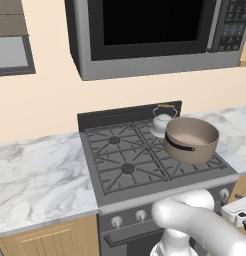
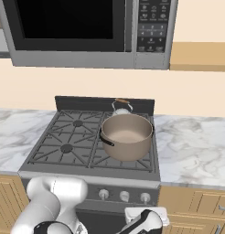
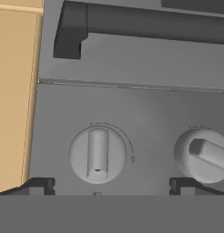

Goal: Pick the kettle from the cabinet and place it on a stove burner. Then pick the pot from the counter and place it on another stove burner. Finally, turn both burners on.

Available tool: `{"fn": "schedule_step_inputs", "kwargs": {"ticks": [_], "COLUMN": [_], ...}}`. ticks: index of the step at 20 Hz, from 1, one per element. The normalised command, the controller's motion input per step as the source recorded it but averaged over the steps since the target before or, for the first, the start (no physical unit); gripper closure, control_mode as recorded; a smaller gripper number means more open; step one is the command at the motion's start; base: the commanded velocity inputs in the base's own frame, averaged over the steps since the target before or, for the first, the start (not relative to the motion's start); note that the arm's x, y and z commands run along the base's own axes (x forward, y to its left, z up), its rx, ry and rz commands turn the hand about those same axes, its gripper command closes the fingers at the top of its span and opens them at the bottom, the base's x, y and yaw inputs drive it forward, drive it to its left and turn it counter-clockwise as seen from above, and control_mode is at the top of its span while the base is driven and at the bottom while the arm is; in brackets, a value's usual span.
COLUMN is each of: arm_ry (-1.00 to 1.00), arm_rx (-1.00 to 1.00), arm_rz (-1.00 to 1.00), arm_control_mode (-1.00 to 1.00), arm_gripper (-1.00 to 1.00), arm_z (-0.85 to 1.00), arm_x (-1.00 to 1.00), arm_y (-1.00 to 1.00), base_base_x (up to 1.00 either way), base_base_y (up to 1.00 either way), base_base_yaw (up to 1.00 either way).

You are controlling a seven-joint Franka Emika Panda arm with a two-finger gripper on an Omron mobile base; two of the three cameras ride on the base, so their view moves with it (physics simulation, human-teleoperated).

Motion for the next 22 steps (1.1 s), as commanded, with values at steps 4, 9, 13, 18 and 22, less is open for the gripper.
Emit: {"fn": "schedule_step_inputs", "kwargs": {"ticks": [4,9,13,18,22], "arm_ry": [0.0,0.0,0.0,0.0,0.0], "arm_rx": [0.0,0.0,0.0,0.0,0.0], "arm_rz": [0.0,0.0,0.0,0.0,0.0], "arm_control_mode": [-1.0,-1.0,-1.0,-1.0,-1.0], "arm_gripper": [-1.0,-1.0,-1.0,-1.0,-1.0], "arm_z": [0.0,0.01,0.0,0.0,0.0], "arm_x": [0.05,0.11,0.13,0.07,0.11], "arm_y": [0.04,0.0,0.0,0.0,0.01], "base_base_x": [0.0,0.0,0.0,0.0,0.0], "base_base_y": [0.0,0.0,0.0,0.0,0.0], "base_base_yaw": [0.0,0.0,0.0,0.0,0.0]}}
